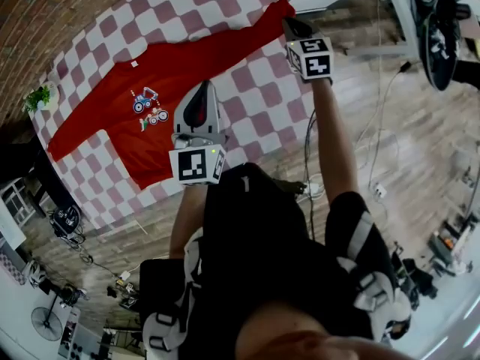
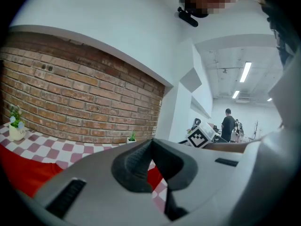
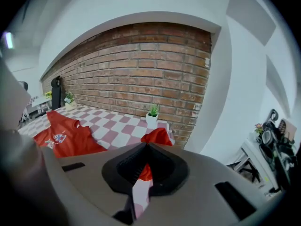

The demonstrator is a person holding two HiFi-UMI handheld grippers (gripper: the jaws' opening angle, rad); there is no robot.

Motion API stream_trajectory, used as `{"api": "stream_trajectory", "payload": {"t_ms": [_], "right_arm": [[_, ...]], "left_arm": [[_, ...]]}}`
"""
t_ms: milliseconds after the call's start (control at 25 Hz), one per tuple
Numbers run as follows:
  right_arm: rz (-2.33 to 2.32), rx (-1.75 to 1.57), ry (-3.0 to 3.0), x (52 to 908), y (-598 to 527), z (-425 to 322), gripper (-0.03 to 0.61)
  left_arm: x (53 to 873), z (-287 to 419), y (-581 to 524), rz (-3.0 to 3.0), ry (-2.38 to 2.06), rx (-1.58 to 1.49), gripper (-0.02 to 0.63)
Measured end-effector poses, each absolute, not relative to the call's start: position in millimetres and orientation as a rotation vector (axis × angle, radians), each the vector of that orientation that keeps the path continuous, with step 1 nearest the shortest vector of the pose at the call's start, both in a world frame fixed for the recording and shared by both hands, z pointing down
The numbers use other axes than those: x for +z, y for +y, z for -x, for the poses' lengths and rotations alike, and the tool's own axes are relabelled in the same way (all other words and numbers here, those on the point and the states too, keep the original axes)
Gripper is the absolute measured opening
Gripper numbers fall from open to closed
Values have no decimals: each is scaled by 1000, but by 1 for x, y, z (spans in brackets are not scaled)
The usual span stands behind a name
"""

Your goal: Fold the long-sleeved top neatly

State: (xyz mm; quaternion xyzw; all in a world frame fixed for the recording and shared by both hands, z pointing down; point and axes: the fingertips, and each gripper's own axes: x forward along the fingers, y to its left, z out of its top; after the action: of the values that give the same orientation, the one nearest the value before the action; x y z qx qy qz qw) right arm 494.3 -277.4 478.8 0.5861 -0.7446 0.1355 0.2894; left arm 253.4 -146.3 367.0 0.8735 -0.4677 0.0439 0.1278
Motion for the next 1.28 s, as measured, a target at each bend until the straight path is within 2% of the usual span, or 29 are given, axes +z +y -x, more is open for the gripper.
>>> {"api": "stream_trajectory", "payload": {"t_ms": [600,1280], "right_arm": [[-1495,47,-2106,378,-209,-392,12],[-1378,-37,-2144,377,-159,-257,11]], "left_arm": [[313,-165,-28,-2488,-1597,118,3],[301,-38,5,-2397,-1738,83,3]]}}
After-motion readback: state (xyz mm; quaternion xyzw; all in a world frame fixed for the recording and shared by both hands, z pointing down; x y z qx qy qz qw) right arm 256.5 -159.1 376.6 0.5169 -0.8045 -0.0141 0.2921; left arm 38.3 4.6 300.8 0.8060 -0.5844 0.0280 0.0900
